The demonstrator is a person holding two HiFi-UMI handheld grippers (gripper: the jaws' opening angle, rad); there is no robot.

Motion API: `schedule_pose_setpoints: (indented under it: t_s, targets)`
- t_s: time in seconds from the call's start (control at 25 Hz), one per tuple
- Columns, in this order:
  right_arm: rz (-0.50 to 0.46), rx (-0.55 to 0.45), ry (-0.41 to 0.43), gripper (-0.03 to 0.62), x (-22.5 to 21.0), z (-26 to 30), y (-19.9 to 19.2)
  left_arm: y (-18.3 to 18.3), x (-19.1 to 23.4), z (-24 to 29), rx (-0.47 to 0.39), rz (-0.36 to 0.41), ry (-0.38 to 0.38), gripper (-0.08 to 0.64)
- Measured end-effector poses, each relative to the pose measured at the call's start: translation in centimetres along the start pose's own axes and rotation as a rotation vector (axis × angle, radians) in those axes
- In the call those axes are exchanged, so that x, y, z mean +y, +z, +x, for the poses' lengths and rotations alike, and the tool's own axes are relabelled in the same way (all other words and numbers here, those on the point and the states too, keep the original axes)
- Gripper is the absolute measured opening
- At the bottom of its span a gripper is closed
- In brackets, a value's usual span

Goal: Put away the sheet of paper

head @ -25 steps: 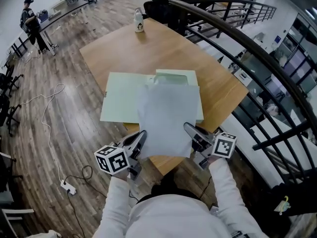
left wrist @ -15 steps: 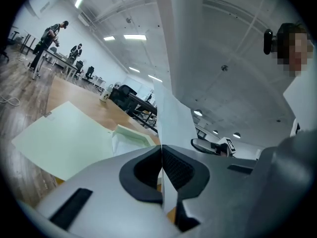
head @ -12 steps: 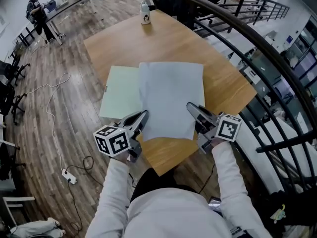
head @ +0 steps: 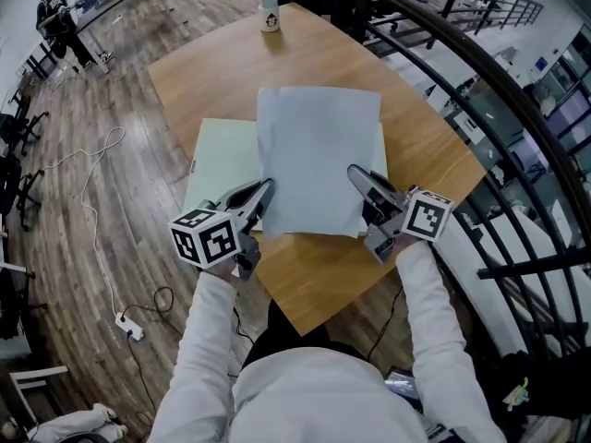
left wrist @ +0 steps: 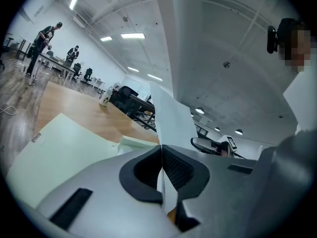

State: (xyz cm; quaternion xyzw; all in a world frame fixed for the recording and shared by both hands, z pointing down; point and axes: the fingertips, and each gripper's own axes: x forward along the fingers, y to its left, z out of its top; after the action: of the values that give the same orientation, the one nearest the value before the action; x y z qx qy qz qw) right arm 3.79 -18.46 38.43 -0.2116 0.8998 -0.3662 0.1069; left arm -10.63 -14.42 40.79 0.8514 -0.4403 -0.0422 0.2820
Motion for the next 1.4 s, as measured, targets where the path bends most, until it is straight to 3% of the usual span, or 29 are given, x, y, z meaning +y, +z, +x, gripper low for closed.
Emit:
schedule_pose_setpoints:
  t_s: [0.6, 0.92, 1.4]
  targets:
    - [0.006, -0.001, -0.062, 0.028, -5.8, 4.8, 1.8, 1.5, 6.3, 5.3, 0.051, -0.030, -0.064, 0.017]
    - [-0.042, 0.040, -0.114, 0.028, -8.5, 5.3, 0.7, -0.7, 8.4, 6.9, 0.105, -0.067, -0.089, 0.017]
    - [-0.106, 0.198, -0.230, 0.028, -11.2, 4.2, -2.8, -5.3, 8.5, 7.7, 0.199, -0.105, -0.107, 0.017]
